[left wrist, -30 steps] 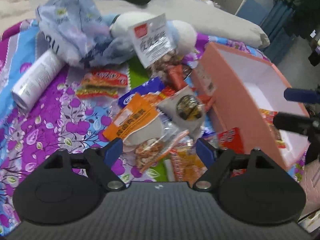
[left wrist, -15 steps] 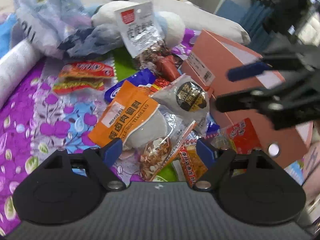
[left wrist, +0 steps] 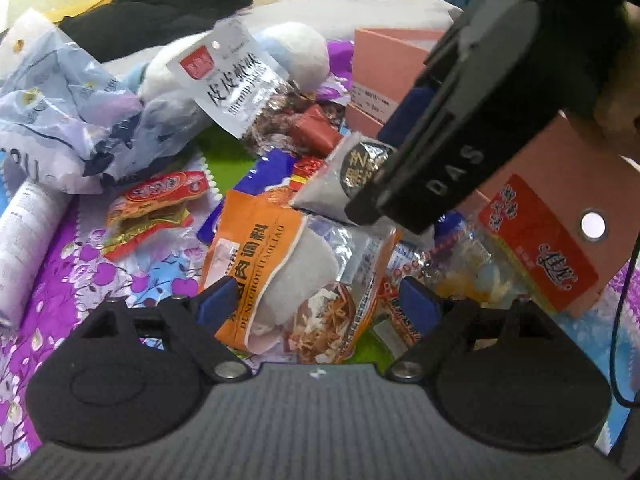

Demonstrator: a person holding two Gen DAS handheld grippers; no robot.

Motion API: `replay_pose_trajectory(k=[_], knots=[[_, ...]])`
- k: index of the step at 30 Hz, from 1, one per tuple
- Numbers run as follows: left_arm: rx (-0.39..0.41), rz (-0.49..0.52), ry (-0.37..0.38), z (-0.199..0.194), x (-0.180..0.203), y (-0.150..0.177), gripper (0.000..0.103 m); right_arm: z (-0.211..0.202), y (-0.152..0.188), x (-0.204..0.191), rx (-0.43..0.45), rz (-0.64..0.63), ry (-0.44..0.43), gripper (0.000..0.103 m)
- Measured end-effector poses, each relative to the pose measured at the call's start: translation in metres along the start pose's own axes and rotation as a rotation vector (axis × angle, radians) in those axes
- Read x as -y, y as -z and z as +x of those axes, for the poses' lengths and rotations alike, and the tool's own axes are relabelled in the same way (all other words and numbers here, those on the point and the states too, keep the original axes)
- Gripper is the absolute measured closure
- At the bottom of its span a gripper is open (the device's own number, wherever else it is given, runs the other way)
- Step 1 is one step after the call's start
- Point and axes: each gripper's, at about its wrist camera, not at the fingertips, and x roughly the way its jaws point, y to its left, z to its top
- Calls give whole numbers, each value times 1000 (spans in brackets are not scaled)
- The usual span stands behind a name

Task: Organize snacks

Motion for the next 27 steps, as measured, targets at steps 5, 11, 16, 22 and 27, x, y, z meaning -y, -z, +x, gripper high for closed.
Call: replay_pose_trajectory(k=[5, 11, 16, 22, 27], knots=[[-18, -24, 18, 9, -8, 2, 17, 12, -2, 6, -47, 48, -23, 40], [-16, -95, -8, 5, -18, -2, 39, 13, -1, 6, -49, 80, -26, 58], [-7, -115, -22, -4, -19, -6, 50, 2, 6, 8, -18, 139, -24, 65], [2, -145, -27, -24, -18, 0, 56, -23, 17, 0, 43, 151, -10, 68], [0, -196, -24, -44, -16, 10, 57, -40, 30, -11, 76, 183, -31, 68]])
